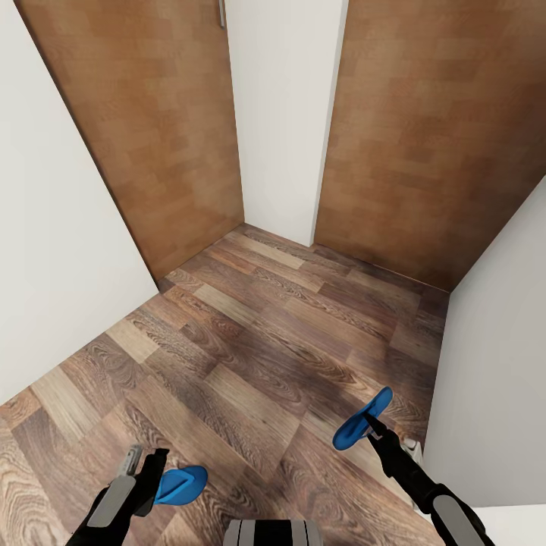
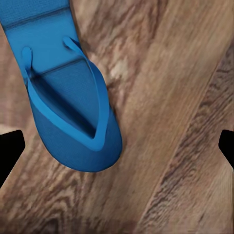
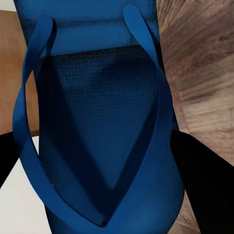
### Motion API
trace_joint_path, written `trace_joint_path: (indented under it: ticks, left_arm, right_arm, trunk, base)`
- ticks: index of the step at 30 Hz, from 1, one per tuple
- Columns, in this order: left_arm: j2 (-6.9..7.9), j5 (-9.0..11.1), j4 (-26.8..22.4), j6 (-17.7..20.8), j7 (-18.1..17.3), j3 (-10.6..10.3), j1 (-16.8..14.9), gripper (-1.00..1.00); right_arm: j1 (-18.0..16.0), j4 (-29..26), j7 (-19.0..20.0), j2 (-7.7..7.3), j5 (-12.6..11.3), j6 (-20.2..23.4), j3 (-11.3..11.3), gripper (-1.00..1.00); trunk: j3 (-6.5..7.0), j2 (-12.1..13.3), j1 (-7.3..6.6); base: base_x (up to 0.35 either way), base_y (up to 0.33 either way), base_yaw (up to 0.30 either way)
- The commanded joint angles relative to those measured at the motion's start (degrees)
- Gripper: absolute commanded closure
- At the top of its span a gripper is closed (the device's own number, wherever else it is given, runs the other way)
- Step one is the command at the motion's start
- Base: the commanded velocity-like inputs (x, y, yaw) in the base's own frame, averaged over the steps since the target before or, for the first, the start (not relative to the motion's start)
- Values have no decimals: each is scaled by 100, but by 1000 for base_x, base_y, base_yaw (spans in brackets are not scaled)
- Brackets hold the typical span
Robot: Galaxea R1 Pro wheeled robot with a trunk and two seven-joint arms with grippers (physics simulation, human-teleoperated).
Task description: In the bedroom, move the book from the bed onto either nightstand, and place the two sandals side by side next to the bed.
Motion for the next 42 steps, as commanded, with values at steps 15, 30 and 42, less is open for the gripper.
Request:
trace_joint_path:
  ticks: [15,30,42]
  left_arm:
    - [-380,31,-32,-714,53,14,-8,-100]
    - [-405,32,-21,-705,27,12,-8,-100]
    - [-406,15,-47,-729,-25,3,-8,-100]
  right_arm:
    - [-2,2,-4,1,-51,47,-13,100]
    - [-2,2,-4,1,-51,47,-13,100]
    - [-2,2,-3,1,-51,47,-13,100]
  trunk:
    - [-4,-2,-1]
    - [-4,-2,-1]
    - [-4,-2,-1]
  base:
    - [0,0,0]
    - [0,0,0]
    - [0,0,0]
